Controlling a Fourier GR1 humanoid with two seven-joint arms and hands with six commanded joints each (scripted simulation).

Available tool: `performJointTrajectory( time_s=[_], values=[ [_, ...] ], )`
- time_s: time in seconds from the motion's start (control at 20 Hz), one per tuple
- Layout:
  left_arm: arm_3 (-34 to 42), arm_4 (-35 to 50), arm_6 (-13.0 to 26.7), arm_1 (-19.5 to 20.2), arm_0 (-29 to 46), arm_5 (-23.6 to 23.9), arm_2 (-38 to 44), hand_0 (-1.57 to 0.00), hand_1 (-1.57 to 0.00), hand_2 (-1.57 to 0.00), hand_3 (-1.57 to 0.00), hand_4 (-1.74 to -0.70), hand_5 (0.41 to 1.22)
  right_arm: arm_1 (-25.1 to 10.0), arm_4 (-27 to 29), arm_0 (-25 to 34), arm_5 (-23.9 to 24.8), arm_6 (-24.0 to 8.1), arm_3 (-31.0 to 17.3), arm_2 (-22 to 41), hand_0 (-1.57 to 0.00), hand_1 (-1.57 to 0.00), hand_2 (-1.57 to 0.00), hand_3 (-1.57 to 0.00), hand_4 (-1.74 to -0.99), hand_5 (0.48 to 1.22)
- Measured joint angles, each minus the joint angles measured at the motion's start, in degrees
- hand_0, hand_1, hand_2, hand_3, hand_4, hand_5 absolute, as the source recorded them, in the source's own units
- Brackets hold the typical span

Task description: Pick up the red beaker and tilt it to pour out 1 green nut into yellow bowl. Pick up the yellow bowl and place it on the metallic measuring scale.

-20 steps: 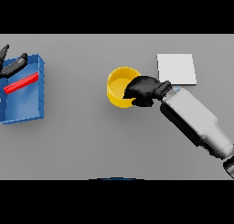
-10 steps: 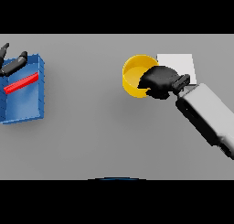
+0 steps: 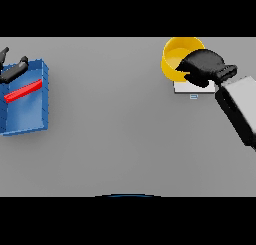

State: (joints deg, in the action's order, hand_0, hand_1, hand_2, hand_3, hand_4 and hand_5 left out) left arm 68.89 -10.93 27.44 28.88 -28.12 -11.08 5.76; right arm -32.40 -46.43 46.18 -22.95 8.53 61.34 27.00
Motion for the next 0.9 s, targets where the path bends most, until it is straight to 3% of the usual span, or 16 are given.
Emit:
performJointTrajectory(
  time_s=[0.15,0.3,0.45,0.65,0.9],
  values=[
    [1.0,0.2,0.4,-0.1,1.0,0.2,0.1,0.0,0.0,0.0,0.0,-0.86,0.762,-0.5,-0.5,0.9,2.1,1.5,-5.7,-1.5,-1.57,-1.57,-1.53,-1.17,-1.741,1.221],
    [2.0,0.3,2.6,-0.1,0.9,0.3,0.1,0.0,0.0,0.0,0.0,-0.86,0.779,1.1,-1.6,2.1,5.0,1.5,-12.2,-2.4,-1.57,-1.57,-1.5,-1.18,-1.741,1.221],
    [0.9,-0.2,3.1,-0.3,-0.3,0.2,-0.3,0.0,0.0,0.0,0.0,-0.86,0.797,1.7,-2.4,3.1,7.2,3.8,-17.3,-3.2,-1.57,-1.57,-1.43,-1.29,-1.741,1.221],
    [0.4,-0.4,2.6,-0.3,-0.2,0.1,-0.4,0.0,0.0,0.0,0.0,-0.86,0.809,3.9,-3.0,4.3,8.8,4.2,-23.4,-4.1,-1.57,-1.57,-1.39,-1.37,-1.741,1.221],
    [-0.3,-0.4,1.9,-0.1,-0.3,-0.4,-0.5,0.0,0.0,0.0,0.0,-0.84,0.788,5.0,-3.5,4.5,9.3,4.6,-26.4,-4.7,-1.57,-1.57,-1.38,-1.42,-1.741,1.221]
  ],
)
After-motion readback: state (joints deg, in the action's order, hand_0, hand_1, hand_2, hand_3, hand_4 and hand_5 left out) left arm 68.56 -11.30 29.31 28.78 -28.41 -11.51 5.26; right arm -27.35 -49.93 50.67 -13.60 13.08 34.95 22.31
